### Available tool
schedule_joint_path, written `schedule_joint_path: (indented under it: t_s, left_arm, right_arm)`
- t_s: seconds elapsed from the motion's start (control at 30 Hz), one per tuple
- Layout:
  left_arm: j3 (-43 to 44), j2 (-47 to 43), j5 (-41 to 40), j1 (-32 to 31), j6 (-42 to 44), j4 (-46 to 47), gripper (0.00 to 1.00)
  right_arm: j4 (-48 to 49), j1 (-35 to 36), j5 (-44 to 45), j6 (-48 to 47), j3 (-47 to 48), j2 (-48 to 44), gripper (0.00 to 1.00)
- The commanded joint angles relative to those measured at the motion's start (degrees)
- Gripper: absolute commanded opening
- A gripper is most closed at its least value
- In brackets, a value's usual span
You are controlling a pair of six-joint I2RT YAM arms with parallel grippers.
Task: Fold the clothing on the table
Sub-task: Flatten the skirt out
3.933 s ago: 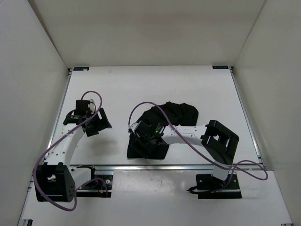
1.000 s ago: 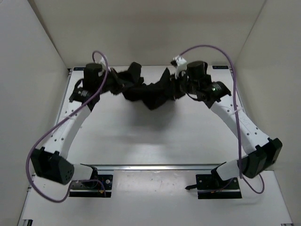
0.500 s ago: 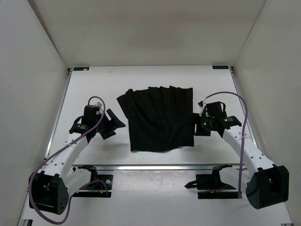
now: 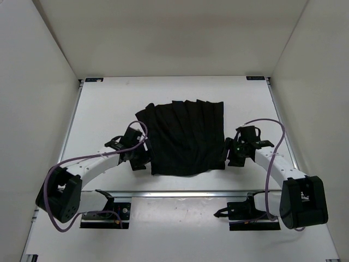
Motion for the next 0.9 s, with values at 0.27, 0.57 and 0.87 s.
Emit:
schedule_joint_path:
  t_s: [0.27, 0.57, 0.87]
  left_arm:
    - [1.7, 9.2, -5.6, -6.2, -4.1, 5.2, 0.65]
    - [6.0, 8.9, -1.6, -1.0, -2.6, 7.2, 0.00]
    - [35.7, 5.5, 8.2, 13.8, -6.9, 1.8, 0.00]
  right_arm:
    - [4.9, 3.1, 5.5, 1.0, -2.4, 6.8, 0.53]
    - [3.3, 2.7, 4.3, -2.0, 5.8, 11.7, 0.00]
    - [-12.3, -5.7, -1.8, -7.7, 42.8, 9.9, 0.00]
